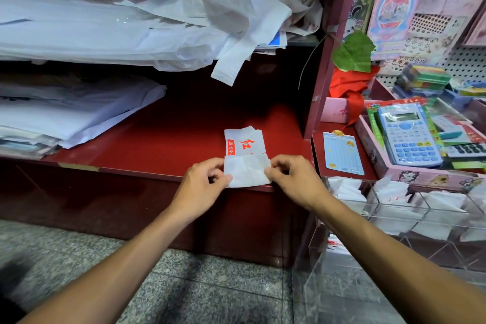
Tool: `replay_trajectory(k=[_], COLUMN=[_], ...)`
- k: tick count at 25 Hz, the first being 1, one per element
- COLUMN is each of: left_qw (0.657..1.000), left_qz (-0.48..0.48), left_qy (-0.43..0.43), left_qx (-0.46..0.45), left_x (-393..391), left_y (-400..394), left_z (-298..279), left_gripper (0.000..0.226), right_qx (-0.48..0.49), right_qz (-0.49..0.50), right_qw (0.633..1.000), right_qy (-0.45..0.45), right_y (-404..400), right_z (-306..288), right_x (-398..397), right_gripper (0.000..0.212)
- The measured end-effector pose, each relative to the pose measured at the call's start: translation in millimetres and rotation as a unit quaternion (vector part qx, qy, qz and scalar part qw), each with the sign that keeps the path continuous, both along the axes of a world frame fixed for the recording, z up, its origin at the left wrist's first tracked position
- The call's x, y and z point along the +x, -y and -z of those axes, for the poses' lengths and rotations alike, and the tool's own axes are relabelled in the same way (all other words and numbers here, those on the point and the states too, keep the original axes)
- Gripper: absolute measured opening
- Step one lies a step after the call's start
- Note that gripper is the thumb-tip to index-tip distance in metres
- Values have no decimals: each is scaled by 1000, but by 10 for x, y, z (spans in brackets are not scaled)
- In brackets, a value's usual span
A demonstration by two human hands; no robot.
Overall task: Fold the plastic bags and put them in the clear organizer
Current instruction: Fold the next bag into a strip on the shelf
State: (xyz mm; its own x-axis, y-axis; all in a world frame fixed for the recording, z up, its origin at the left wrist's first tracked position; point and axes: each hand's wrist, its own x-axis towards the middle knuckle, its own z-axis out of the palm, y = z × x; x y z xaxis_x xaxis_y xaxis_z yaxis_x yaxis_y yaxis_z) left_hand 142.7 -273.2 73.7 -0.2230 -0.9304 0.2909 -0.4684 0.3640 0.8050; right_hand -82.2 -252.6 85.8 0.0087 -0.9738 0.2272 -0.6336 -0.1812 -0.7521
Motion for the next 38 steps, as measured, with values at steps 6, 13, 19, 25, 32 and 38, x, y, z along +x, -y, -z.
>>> replay_trajectory(k=[6,13,19,25,32,38], left_qw=[985,952,954,986,1000,997], left_qz=[-43,-7,10,14,-8,-63], left_qy=[147,278,263,131,-4,49], left_qx=[-79,-129,-143,-102,-9,16], left_x=[-70,-56,-54,-63,-122,-250], left_y=[-11,36,25,41,0,49], left_z=[16,100,157,104,14,18], left_gripper=[60,48,50,22,24,23], right_qx=[33,-27,-37,-26,62,35], right_qz=[72,65,-36,-112,-9,72], right_qw=[997,992,956,945,998,992], right_qy=[13,-107,-287,-306,-12,-95], right_y=[65,25,-10,-36,53,72], right_z=[-8,6,3,-30,-52,-70], right_x=[107,142,18,-178,-129,-45], right_gripper=[21,21,35,42,37,37])
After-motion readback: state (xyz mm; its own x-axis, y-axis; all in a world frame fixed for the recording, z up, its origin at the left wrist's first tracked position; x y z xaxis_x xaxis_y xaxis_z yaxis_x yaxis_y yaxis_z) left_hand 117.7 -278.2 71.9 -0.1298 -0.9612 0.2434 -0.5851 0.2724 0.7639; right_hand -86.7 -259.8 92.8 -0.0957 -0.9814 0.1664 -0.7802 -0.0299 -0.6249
